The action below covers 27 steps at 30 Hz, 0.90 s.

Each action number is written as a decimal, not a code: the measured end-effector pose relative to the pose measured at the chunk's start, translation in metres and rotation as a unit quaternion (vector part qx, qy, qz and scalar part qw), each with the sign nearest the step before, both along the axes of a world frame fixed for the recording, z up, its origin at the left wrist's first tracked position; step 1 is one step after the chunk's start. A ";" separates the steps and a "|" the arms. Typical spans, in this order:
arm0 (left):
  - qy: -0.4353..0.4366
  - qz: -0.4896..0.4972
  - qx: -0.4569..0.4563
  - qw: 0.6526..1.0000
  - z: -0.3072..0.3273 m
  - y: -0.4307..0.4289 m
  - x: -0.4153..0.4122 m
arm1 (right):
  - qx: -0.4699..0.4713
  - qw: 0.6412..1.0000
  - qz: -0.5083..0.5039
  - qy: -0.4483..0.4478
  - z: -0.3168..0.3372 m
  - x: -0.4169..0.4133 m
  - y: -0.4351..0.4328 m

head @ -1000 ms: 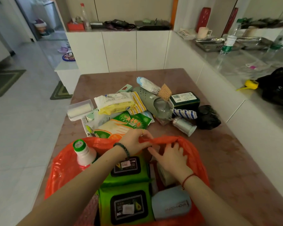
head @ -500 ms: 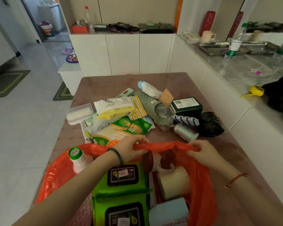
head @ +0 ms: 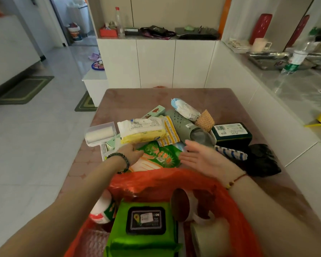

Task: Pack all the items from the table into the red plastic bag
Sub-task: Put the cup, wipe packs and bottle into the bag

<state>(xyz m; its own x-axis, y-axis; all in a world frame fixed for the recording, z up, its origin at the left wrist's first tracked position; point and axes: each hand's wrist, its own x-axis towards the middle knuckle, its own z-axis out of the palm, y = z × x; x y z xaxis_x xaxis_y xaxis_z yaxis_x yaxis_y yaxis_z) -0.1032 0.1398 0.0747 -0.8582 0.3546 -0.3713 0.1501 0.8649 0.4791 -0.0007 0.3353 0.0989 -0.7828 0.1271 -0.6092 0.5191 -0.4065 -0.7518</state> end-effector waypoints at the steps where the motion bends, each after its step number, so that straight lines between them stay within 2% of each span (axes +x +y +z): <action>1: -0.003 0.003 -0.025 1.000 -0.005 -0.001 -0.005 | -0.043 0.999 -0.007 -0.018 -0.010 -0.014 -0.011; 3: 0.020 -0.032 -0.080 0.996 -0.018 -0.001 -0.016 | -0.095 0.994 0.008 -0.052 -0.030 -0.038 -0.032; 4: 0.031 -0.048 -0.103 0.993 -0.024 -0.001 -0.021 | -0.087 0.994 0.025 -0.069 -0.040 -0.047 -0.041; 6: 0.019 -0.056 -0.136 0.989 -0.029 0.002 -0.025 | -0.017 0.993 0.014 -0.114 -0.058 -0.058 -0.052; 8: 0.012 -0.056 -0.167 0.984 -0.033 0.003 -0.027 | 0.014 0.989 -0.055 -0.135 -0.082 -0.062 -0.055; 11: -0.036 -0.024 -0.146 0.988 -0.042 0.003 -0.026 | 0.014 0.980 -0.104 -0.168 -0.106 -0.055 -0.057; 14: -0.068 -0.039 -0.173 0.982 -0.046 0.007 -0.026 | -0.003 0.976 -0.128 -0.174 -0.116 -0.044 -0.059; 18: -0.051 -0.054 -0.169 0.983 -0.033 0.014 -0.017 | -0.041 0.976 -0.157 -0.147 -0.124 -0.041 -0.052; 21: -0.045 -0.065 -0.086 0.993 -0.014 0.019 -0.005 | -0.071 0.981 -0.157 -0.093 -0.102 -0.030 -0.047; 23: -0.068 -0.048 0.046 0.995 0.000 0.020 -0.001 | -0.028 0.982 -0.185 -0.006 -0.073 -0.019 -0.044; 25: -0.129 -0.027 0.204 0.970 0.018 0.021 0.004 | 0.044 0.975 -0.195 0.101 -0.046 -0.011 -0.040; 27: -0.178 -0.027 0.319 0.930 0.031 0.021 0.009 | 0.102 0.959 -0.178 0.194 -0.014 -0.005 -0.040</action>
